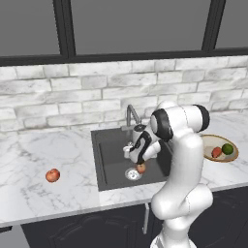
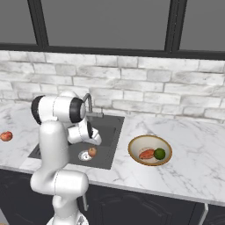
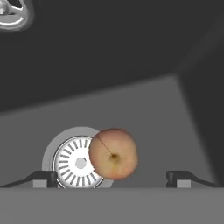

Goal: There is a mixed pile of frozen fruits and vegetables on the counter. Locate all the frozen vegetables and place the items in a bowl on the counter. Take all the frozen fruits and defrost them in a running sink.

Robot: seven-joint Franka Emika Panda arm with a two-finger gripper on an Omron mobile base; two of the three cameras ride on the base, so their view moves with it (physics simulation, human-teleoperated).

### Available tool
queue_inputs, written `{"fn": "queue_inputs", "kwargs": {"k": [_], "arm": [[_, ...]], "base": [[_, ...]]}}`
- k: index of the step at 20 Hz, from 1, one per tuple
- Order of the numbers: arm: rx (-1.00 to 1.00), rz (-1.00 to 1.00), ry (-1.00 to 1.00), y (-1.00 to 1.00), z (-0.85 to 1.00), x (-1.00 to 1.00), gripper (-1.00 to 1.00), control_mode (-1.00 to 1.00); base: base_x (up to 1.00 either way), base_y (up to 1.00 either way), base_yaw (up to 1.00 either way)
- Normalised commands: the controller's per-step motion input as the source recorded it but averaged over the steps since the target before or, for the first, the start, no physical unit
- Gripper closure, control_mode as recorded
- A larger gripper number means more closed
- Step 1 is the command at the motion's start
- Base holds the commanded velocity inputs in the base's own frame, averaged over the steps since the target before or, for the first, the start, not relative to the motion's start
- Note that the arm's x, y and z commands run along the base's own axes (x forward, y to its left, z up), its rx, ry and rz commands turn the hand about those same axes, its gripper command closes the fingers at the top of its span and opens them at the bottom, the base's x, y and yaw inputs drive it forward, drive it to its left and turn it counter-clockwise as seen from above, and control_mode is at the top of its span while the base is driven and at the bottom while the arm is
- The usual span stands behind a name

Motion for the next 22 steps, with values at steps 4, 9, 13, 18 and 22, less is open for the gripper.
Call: {"fn": "queue_inputs", "kwargs": {"k": [4, 9, 13, 18, 22], "arm": [[0.00, 0.04, -0.07, 0.08, 0.43, -0.31, -1.00, -1.00], [0.02, 0.00, -0.03, 0.06, 0.21, -0.30, -1.00, -1.00], [0.01, 0.00, -0.03, 0.12, 0.31, -0.45, -1.00, -1.00], [0.01, 0.02, -0.01, 0.15, 0.43, -0.46, -1.00, -1.00], [0.05, 0.01, 0.00, 0.20, 0.51, -0.32, -1.00, -1.00]], "base": [[0.00, 0.00, 0.00], [0.00, 0.00, 0.00], [0.00, 0.00, 0.00], [0.00, 0.00, 0.00], [0.00, 0.00, 0.00]]}}
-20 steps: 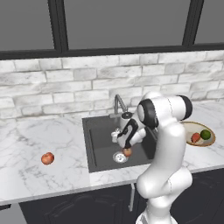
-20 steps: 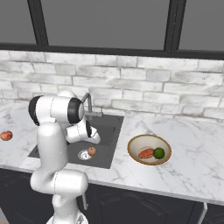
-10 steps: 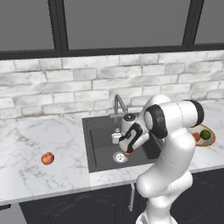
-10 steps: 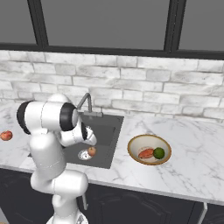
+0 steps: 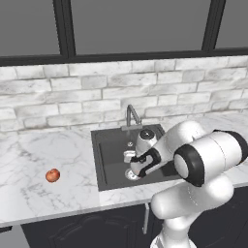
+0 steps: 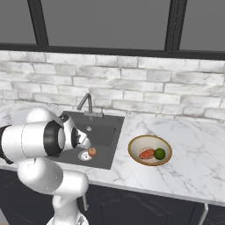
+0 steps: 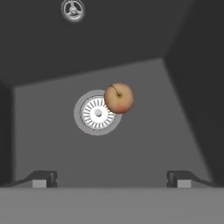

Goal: There is a mixed pile of frozen fruits and vegetables on the counter. Locate all the frozen vegetables and place the items in a bowl on the counter. Take all the frozen fruits and defrost them in a running sink.

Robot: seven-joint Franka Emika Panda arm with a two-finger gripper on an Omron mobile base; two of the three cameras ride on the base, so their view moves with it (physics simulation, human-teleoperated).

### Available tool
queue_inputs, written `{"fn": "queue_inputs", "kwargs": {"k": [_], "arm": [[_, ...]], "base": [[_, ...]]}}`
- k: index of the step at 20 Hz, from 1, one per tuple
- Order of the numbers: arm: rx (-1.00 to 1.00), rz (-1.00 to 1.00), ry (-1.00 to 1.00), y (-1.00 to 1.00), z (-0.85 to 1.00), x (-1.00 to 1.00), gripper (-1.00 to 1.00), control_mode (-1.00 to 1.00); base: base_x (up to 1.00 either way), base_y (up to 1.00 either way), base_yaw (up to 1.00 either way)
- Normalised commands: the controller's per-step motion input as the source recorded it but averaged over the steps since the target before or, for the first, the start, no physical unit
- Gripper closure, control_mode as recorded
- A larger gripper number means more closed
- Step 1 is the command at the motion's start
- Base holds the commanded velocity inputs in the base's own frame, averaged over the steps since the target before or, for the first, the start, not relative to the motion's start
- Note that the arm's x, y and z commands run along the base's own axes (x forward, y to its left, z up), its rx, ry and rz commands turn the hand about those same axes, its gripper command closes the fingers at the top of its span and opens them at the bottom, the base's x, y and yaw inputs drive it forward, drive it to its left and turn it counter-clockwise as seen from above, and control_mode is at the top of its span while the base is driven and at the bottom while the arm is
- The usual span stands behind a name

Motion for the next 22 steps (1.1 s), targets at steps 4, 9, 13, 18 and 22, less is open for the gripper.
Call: {"fn": "queue_inputs", "kwargs": {"k": [4, 9, 13, 18, 22], "arm": [[0.09, 0.02, 0.01, 0.25, 0.68, -0.07, -1.00, -1.00], [0.04, 0.07, 0.11, 0.29, 0.78, 0.00, -1.00, -1.00], [-0.03, 0.12, 0.20, 0.43, 0.69, 0.00, -1.00, -1.00], [-0.03, 0.11, 0.20, 0.44, 0.65, -0.09, -1.00, -1.00], [-0.02, 0.10, 0.14, 0.42, 0.54, -0.26, -1.00, -1.00]], "base": [[0.00, 0.00, 0.00], [0.00, 0.00, 0.00], [0.00, 0.00, 0.00], [0.00, 0.00, 0.00], [0.00, 0.00, 0.00]]}}
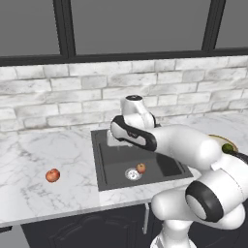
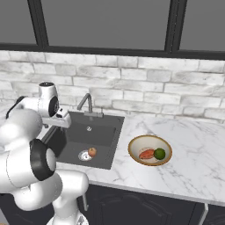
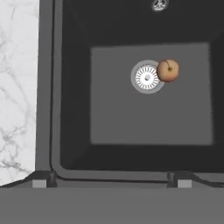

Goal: There is a mixed pile of frozen fruits and vegetables on the counter. Locate all the frozen vegetables and place the items in a bowl on the counter. Take all the frozen fruits and defrost them in a running sink.

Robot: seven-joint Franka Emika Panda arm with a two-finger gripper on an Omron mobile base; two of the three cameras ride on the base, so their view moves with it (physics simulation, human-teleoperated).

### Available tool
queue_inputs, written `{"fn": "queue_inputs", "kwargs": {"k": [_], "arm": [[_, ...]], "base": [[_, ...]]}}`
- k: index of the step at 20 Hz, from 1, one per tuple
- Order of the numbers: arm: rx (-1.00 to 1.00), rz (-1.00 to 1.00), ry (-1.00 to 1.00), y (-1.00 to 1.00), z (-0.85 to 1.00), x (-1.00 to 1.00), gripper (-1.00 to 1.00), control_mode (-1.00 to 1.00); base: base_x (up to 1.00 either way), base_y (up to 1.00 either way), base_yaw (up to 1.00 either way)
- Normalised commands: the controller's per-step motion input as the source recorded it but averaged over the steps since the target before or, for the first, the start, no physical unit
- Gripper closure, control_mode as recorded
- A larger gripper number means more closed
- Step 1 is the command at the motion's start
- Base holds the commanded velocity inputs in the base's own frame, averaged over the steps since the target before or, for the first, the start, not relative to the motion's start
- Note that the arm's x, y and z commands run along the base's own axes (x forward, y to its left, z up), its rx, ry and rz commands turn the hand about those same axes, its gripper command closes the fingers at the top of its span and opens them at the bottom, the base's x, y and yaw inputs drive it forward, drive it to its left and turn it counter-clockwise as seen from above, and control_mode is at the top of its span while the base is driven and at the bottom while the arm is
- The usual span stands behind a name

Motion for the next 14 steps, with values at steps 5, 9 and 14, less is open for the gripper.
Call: {"fn": "queue_inputs", "kwargs": {"k": [5, 9, 14], "arm": [[-0.01, 0.11, 0.07, 0.51, 0.48, -0.35, -1.00, -1.00], [0.00, 0.13, 0.00, 0.59, 0.19, -0.40, -1.00, -1.00], [0.00, 0.11, 0.00, 0.71, 0.14, -0.33, -1.00, -1.00]], "base": [[0.00, 0.00, 0.00], [0.00, 0.00, 0.00], [0.00, 0.00, 0.00]]}}
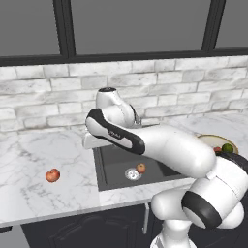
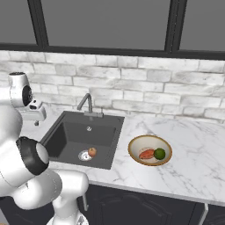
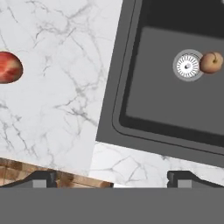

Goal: There is a mixed pile of frozen fruits and vegetables on the counter. Locate all the frozen vegetables and place the items in a bowl on the counter. Take all the frozen fruits and defrost them in a running sink.

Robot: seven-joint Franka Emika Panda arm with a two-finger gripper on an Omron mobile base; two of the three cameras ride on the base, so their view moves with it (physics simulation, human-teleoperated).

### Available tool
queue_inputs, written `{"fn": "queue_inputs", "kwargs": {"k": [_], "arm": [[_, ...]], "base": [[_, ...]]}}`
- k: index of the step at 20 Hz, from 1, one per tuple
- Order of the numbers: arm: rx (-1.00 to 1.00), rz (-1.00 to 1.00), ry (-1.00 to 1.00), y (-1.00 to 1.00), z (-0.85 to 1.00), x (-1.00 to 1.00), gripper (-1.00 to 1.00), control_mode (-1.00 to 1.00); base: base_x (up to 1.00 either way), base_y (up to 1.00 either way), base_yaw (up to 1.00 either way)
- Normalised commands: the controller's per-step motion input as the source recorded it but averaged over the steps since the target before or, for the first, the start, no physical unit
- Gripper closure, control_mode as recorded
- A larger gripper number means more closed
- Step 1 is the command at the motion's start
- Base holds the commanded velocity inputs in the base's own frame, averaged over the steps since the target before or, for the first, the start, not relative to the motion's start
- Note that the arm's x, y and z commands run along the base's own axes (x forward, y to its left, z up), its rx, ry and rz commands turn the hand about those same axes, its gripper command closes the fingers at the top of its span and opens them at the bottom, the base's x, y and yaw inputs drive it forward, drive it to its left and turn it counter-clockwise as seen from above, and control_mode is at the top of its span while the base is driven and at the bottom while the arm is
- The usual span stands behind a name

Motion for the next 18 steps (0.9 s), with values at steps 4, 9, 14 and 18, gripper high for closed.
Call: {"fn": "queue_inputs", "kwargs": {"k": [4, 9, 14, 18], "arm": [[0.00, 0.13, 0.00, 0.78, 0.02, -0.27, -1.00, -1.00], [0.00, 0.13, 0.00, 0.78, 0.08, -0.24, -1.00, -1.00], [0.00, 0.13, 0.00, 0.72, 0.05, -0.17, -1.00, -1.00], [-0.01, 0.07, -0.02, 0.45, -0.33, 0.21, -1.00, -1.00]], "base": [[0.00, 0.00, 0.00], [0.00, 0.00, 0.00], [0.00, 0.00, 0.00], [0.00, 0.00, 0.00]]}}
